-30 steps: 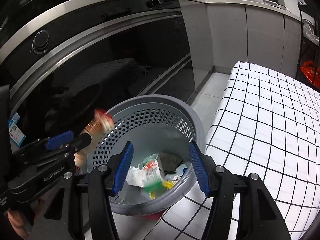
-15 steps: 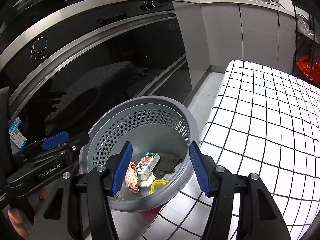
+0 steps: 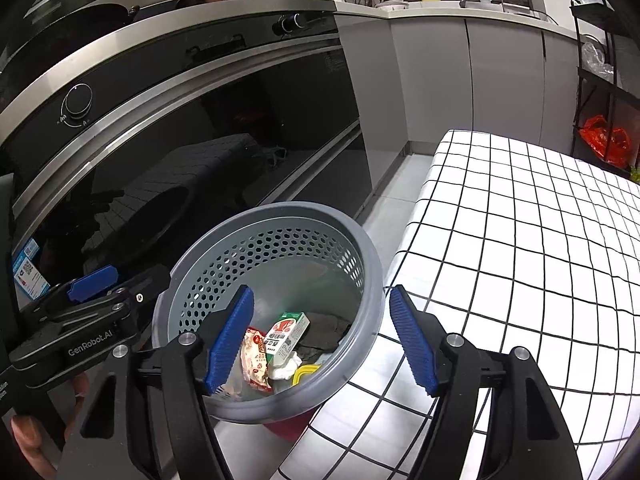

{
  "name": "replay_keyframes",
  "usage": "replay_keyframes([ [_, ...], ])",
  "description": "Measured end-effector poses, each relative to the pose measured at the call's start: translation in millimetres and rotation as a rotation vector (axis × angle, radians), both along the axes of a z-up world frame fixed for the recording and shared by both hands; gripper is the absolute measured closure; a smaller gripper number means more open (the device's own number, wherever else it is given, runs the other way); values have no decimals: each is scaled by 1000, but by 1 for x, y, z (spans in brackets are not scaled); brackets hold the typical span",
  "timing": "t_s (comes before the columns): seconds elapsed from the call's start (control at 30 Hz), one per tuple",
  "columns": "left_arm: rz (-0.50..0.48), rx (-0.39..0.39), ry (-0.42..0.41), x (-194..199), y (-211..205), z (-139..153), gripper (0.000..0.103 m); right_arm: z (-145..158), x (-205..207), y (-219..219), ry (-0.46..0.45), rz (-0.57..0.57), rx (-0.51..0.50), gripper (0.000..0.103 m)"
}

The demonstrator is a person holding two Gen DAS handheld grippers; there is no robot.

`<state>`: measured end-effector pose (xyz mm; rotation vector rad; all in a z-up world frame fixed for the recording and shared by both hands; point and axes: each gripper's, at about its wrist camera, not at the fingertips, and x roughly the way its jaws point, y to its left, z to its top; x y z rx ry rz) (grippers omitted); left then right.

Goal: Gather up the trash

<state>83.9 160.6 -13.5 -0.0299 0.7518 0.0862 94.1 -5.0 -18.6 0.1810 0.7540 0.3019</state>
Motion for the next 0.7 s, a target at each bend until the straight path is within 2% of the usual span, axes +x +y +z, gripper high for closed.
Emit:
replay_keyframes([
  [0.33, 13, 7, -22, -3, 2, 3, 9, 2, -6, -2, -1, -27, -19, 30],
  [0.7, 26, 10, -25, -3, 6, 3, 7, 4, -9, -3, -1, -51, -30, 27],
])
